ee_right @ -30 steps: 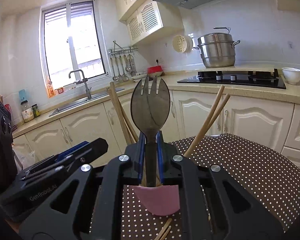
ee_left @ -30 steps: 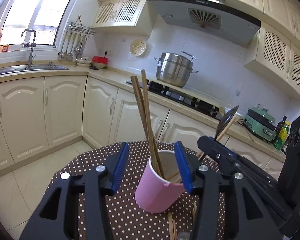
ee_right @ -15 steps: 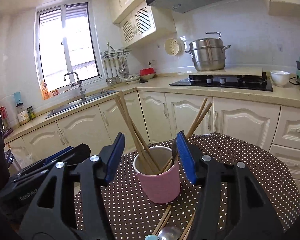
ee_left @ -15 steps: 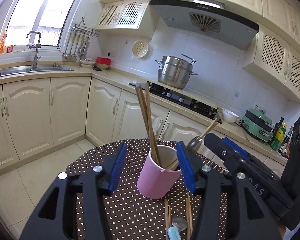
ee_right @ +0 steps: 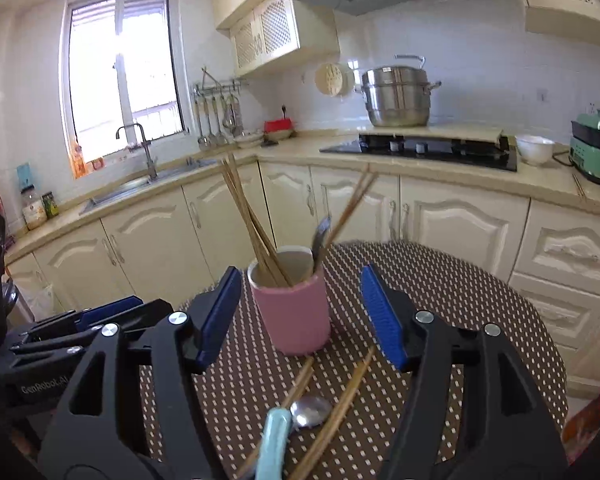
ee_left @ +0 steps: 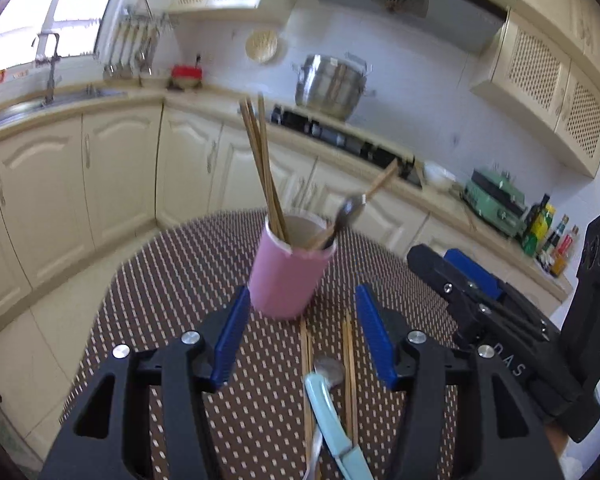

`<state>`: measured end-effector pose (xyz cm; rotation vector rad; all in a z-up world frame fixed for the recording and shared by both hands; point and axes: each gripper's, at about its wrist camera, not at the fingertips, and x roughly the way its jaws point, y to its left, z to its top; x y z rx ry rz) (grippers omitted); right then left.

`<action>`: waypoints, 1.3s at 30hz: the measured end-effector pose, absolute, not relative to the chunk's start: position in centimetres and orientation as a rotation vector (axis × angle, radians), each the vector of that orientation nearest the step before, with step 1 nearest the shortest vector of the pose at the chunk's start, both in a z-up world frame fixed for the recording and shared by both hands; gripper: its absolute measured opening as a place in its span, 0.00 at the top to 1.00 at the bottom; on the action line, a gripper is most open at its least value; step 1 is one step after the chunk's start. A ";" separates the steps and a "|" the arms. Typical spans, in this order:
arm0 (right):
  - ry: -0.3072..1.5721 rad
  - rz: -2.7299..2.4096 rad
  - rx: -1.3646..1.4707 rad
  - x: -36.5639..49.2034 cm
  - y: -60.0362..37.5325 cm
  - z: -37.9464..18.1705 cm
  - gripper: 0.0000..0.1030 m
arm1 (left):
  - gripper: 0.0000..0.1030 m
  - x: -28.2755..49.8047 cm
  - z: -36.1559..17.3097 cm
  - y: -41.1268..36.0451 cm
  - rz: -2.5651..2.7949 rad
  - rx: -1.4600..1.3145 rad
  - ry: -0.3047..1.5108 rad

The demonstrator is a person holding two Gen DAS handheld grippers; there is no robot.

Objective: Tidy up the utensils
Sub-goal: 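Move the left tool to the light blue knife and close on its handle, then lift the knife with the left tool while the right tool grasps a chopstick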

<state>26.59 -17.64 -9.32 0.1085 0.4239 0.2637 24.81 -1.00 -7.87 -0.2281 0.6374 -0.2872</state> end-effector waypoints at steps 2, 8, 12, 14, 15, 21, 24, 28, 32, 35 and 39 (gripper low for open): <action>0.477 0.249 0.108 26.6 -18.3 -10.7 0.39 | 0.47 25.0 -9.2 -1.8 -0.312 -0.209 0.712; 0.644 0.228 0.128 26.5 -20.2 -15.2 0.39 | 0.47 25.7 -13.2 -4.0 -0.331 -0.159 0.882; 0.699 0.244 0.160 26.3 -21.1 -17.2 0.39 | 0.47 26.0 -15.4 -5.2 -0.350 -0.140 0.968; 0.720 0.242 0.175 26.3 -21.5 -17.9 0.39 | 0.49 26.2 -16.2 -5.8 -0.346 -0.131 1.003; 0.726 0.245 0.179 26.2 -21.7 -18.2 0.39 | 0.52 26.3 -16.6 -6.0 -0.350 -0.132 1.015; 0.740 0.260 0.216 25.9 -22.5 -19.2 0.39 | 0.62 26.8 -18.0 -6.9 -0.349 -0.126 1.072; 0.742 0.259 0.226 25.8 -22.8 -19.4 0.39 | 0.68 27.1 -18.6 -7.4 -0.332 -0.114 1.084; 0.748 0.258 0.237 26.0 -23.1 -19.7 0.39 | 0.76 28.0 -19.3 -8.1 -0.319 -0.096 1.095; 0.757 0.255 0.241 25.8 -23.5 -19.9 0.39 | 0.77 28.3 -19.4 -8.1 -0.311 -0.093 1.095; 0.762 0.257 0.241 25.7 -23.6 -19.9 0.39 | 0.77 28.5 -19.4 -8.2 -0.313 -0.088 1.090; 0.778 0.263 0.231 26.1 -23.2 -20.0 0.39 | 0.79 28.4 -19.1 -7.3 -0.313 -0.115 1.062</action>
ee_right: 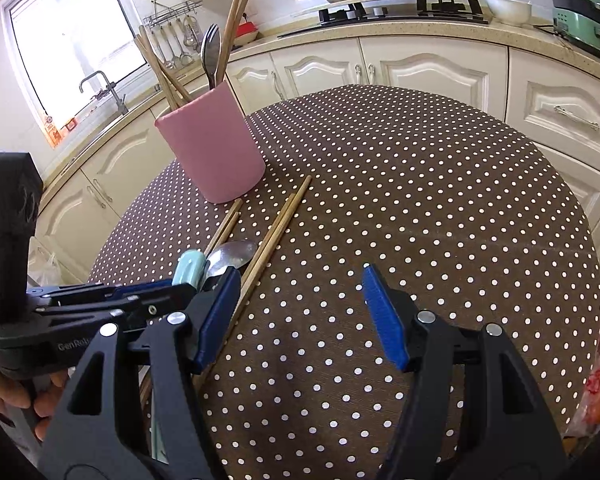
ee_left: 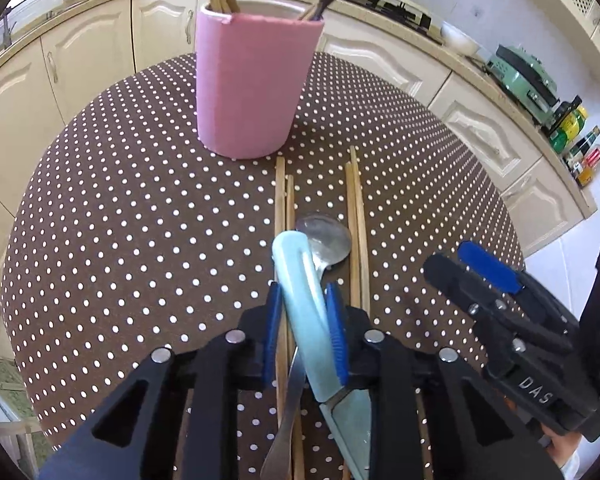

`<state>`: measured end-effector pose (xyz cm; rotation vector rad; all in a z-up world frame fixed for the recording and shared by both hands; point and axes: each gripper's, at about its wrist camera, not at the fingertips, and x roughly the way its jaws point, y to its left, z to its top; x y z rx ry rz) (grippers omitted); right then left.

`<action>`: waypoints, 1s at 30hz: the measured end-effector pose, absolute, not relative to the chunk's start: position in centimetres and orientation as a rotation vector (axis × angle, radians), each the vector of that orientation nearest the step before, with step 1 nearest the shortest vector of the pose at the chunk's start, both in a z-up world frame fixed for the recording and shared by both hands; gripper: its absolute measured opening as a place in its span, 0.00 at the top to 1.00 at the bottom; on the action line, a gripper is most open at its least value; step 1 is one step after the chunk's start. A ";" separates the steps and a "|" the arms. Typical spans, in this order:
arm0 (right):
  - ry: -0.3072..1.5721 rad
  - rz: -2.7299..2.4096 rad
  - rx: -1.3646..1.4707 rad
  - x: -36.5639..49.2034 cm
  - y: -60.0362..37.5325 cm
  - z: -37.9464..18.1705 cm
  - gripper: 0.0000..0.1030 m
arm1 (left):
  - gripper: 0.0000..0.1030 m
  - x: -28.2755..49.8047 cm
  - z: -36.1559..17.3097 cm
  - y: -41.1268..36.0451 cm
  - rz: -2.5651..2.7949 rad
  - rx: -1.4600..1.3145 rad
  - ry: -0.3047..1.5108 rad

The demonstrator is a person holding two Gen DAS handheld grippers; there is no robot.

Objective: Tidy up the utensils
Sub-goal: 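Lift the knife with the left tool while the right tool grasps a chopstick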

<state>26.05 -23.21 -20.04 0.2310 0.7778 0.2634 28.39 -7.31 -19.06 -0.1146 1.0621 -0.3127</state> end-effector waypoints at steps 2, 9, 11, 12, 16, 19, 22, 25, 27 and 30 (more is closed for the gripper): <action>0.790 0.263 0.221 26.3 -23.0 -20.2 0.39 | 0.79 28.3 -18.6 -6.7 -0.312 -0.130 1.046; 0.849 0.243 0.161 27.9 -21.6 -20.8 0.39 | 0.81 27.7 -15.4 -4.8 -0.317 -0.134 0.968; 0.857 0.240 0.144 28.4 -20.9 -20.9 0.39 | 0.81 27.8 -14.6 -4.1 -0.311 -0.131 0.956; 0.860 0.234 0.131 28.6 -20.5 -21.0 0.39 | 0.81 27.9 -14.4 -3.7 -0.302 -0.128 0.952; 0.874 0.216 0.081 29.5 -19.2 -21.3 0.39 | 0.81 28.2 -14.3 -3.1 -0.272 -0.112 0.958; 0.882 0.188 0.029 30.0 -18.2 -21.4 0.39 | 0.81 28.8 -15.1 -2.8 -0.278 -0.110 0.985; 0.895 0.185 -0.050 30.2 -17.2 -21.6 0.39 | 0.87 29.3 -16.1 -2.9 -0.280 -0.093 1.014; 0.921 0.200 -0.073 30.5 -17.0 -21.5 0.39 | 0.87 30.1 -16.9 -3.0 -0.286 -0.093 1.039; 0.945 0.211 -0.091 30.7 -16.9 -21.5 0.39 | 0.87 30.3 -17.5 -3.3 -0.283 -0.086 1.052; 0.998 0.234 -0.121 31.7 -16.7 -21.4 0.39 | 0.87 31.0 -18.4 -3.6 -0.274 -0.073 1.084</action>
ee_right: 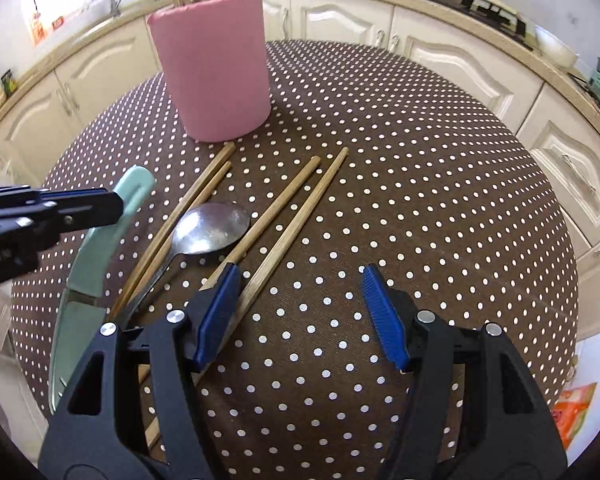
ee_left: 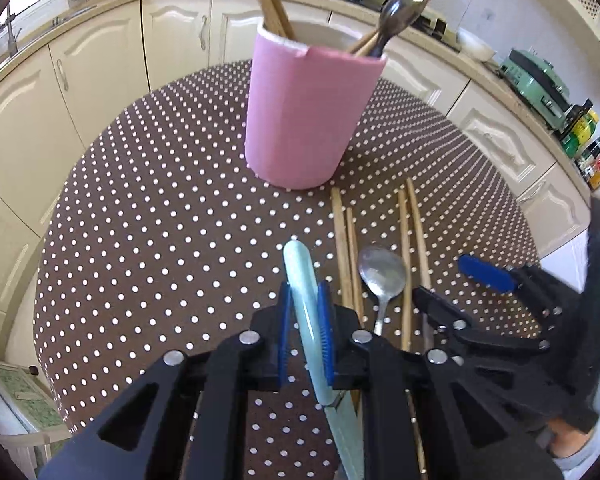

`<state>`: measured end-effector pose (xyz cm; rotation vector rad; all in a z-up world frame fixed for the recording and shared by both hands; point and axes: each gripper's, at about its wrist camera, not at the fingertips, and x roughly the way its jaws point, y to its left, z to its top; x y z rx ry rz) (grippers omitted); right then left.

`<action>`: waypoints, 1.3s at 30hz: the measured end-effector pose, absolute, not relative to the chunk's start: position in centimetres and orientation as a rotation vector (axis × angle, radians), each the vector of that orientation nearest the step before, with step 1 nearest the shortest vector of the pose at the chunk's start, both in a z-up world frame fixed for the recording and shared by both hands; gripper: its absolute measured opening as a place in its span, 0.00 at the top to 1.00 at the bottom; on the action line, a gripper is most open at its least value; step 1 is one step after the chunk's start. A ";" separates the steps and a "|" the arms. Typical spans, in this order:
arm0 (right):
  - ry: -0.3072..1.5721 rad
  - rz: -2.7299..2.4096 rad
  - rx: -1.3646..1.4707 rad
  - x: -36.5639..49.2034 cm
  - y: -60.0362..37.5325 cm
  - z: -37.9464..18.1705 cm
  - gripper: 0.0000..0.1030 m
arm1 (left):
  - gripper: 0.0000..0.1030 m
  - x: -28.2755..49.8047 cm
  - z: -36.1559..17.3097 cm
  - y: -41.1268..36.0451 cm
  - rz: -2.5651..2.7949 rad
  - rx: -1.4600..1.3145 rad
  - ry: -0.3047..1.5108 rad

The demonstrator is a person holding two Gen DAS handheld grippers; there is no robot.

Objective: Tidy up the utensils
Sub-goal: 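Lift the knife with the left tool while the right tool grasps a chopstick, then carry the knife with the left tool while the right tool carries the chopstick into the cup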

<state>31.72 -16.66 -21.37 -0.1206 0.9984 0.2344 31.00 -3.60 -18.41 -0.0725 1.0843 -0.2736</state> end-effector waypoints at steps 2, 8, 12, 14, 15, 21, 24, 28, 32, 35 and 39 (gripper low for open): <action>1.035 0.257 -0.138 33.0 -16.6 -21.1 0.41 | 0.87 31.4 -19.0 -3.6 -0.266 -0.073 1.096; 1.087 0.277 -0.153 36.0 -17.0 -20.6 0.58 | 0.86 31.7 -19.4 -3.7 -0.270 -0.065 1.107; 1.106 0.280 -0.171 36.9 -16.9 -20.3 0.59 | 0.74 32.2 -19.4 -3.7 -0.258 -0.054 1.135; 1.108 0.281 -0.169 37.1 -17.0 -20.3 0.59 | 0.66 32.1 -19.3 -3.6 -0.289 -0.044 1.152; 1.110 0.279 -0.166 36.7 -17.0 -20.6 0.59 | 0.65 32.1 -19.3 -3.6 -0.289 -0.019 1.153; 1.120 0.284 -0.179 35.9 -16.5 -20.5 0.61 | 0.65 31.7 -19.9 -5.1 -0.270 0.112 1.146; 1.121 0.292 -0.198 35.7 -16.0 -20.5 0.68 | 0.72 31.7 -20.0 -5.9 -0.261 0.133 1.126; 1.133 0.310 -0.191 35.6 -15.9 -20.3 0.81 | 0.80 32.4 -19.8 -6.1 -0.267 0.076 1.119; 1.129 0.301 -0.170 35.5 -16.3 -20.2 0.88 | 0.80 32.0 -19.5 -4.8 -0.275 0.020 1.093; 1.111 0.288 -0.163 35.2 -16.6 -20.2 0.93 | 0.80 31.3 -18.6 -3.6 -0.276 -0.010 1.058; 1.089 0.290 -0.137 34.3 -17.3 -20.1 0.93 | 0.80 30.5 -16.9 -2.5 -0.273 -0.039 0.994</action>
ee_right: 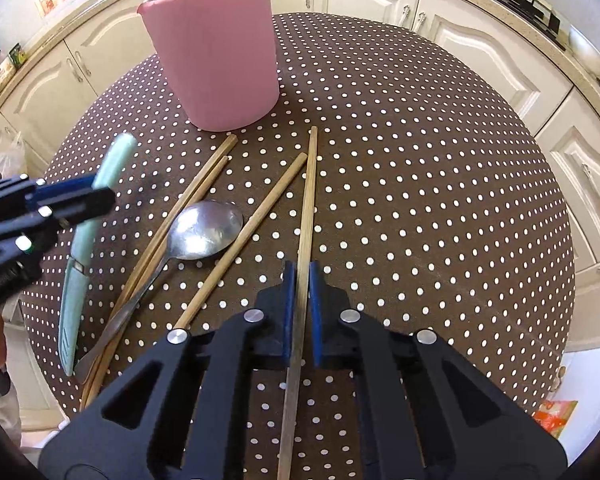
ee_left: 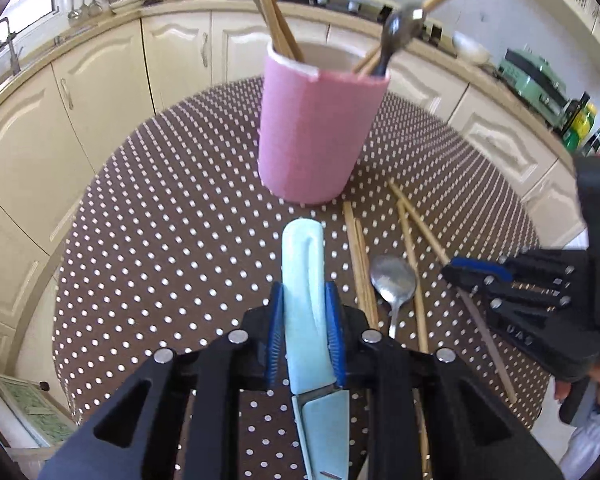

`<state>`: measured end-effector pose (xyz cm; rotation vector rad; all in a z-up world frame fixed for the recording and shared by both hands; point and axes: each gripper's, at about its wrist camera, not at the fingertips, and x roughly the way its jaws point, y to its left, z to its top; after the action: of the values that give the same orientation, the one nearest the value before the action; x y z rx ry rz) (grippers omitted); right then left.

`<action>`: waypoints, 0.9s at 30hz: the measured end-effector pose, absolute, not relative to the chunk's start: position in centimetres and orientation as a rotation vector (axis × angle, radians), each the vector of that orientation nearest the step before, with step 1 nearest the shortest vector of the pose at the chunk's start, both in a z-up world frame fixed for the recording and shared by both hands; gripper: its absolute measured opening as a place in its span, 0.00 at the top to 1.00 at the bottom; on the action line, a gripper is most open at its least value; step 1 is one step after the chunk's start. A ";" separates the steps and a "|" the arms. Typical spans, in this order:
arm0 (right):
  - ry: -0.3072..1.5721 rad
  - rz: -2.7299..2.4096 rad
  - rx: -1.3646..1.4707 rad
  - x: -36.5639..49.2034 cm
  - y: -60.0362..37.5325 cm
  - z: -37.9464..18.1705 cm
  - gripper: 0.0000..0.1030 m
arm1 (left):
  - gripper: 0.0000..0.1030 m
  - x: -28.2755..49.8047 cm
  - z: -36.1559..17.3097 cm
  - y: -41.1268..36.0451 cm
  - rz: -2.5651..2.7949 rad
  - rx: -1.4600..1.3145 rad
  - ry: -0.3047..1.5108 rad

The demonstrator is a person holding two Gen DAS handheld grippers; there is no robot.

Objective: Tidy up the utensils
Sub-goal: 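Carry the knife with the left tool while the right tool carries the chopstick into the cup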

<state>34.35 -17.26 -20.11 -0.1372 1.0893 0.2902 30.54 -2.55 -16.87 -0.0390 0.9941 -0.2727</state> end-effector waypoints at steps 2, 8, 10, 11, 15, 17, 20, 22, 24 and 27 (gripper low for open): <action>1.067 0.291 -0.117 33.7 -17.8 -19.8 0.94 | 0.81 30.2 -16.0 -1.7 -0.280 -0.051 0.963; 0.975 0.297 -0.030 31.8 -19.8 -17.9 0.94 | 0.81 28.5 -13.2 -1.0 -0.313 -0.081 0.884; 0.934 0.315 0.013 31.1 -20.6 -16.9 0.94 | 0.81 27.9 -12.2 -1.0 -0.327 -0.087 0.859; 0.934 0.315 0.013 31.1 -20.6 -16.9 0.94 | 0.81 27.7 -11.8 -1.2 -0.333 -0.088 0.848; 0.862 0.349 0.066 29.7 -21.5 -15.1 0.94 | 0.81 27.3 -10.5 -2.0 -0.345 -0.077 0.805; 0.829 0.363 0.079 29.1 -21.7 -14.3 0.94 | 0.81 27.1 -9.9 -2.3 -0.354 -0.079 0.793; 0.784 0.387 0.104 28.5 -22.2 -13.5 0.94 | 0.81 27.3 -9.2 -2.4 -0.369 -0.092 0.775; 0.759 0.400 0.114 28.2 -22.2 -12.9 0.94 | 0.81 27.0 -8.5 -2.7 -0.379 -0.091 0.755; 0.736 0.408 0.117 28.1 -22.2 -12.5 0.94 | 0.81 26.9 -8.4 -2.7 -0.387 -0.085 0.739; 0.700 0.422 0.127 28.1 -22.1 -11.5 0.94 | 0.81 26.8 -7.5 -2.9 -0.401 -0.081 0.711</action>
<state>28.10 -22.05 -11.45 0.1265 0.7005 0.4217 26.82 -2.86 -7.49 -0.0813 0.7113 -0.4015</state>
